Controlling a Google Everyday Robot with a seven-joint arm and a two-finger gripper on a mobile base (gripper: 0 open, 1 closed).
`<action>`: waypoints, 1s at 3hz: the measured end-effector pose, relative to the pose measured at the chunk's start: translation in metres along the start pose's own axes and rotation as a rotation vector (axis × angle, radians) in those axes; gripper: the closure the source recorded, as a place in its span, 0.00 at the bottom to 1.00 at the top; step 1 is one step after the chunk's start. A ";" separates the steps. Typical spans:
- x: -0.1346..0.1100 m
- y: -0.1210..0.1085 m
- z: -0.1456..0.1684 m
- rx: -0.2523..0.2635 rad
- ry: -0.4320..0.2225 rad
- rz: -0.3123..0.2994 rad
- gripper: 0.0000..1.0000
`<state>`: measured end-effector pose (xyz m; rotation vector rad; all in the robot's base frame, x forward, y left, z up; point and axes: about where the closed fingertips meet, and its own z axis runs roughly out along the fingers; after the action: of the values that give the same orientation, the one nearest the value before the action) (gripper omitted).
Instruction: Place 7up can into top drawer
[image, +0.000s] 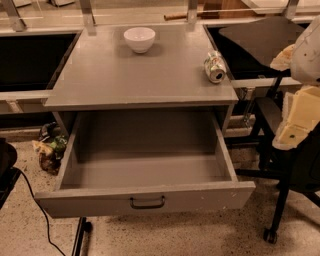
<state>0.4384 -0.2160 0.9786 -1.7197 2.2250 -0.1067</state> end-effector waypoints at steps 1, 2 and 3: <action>0.000 0.000 0.000 0.002 -0.001 0.001 0.00; -0.005 -0.035 0.015 0.011 -0.061 0.060 0.00; -0.013 -0.089 0.038 0.024 -0.167 0.160 0.00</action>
Offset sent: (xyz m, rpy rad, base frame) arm 0.1013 -0.0103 -0.0131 0.1921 -0.0331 -0.1186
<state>0.5355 -0.2230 0.9685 -1.4745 2.2173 0.0463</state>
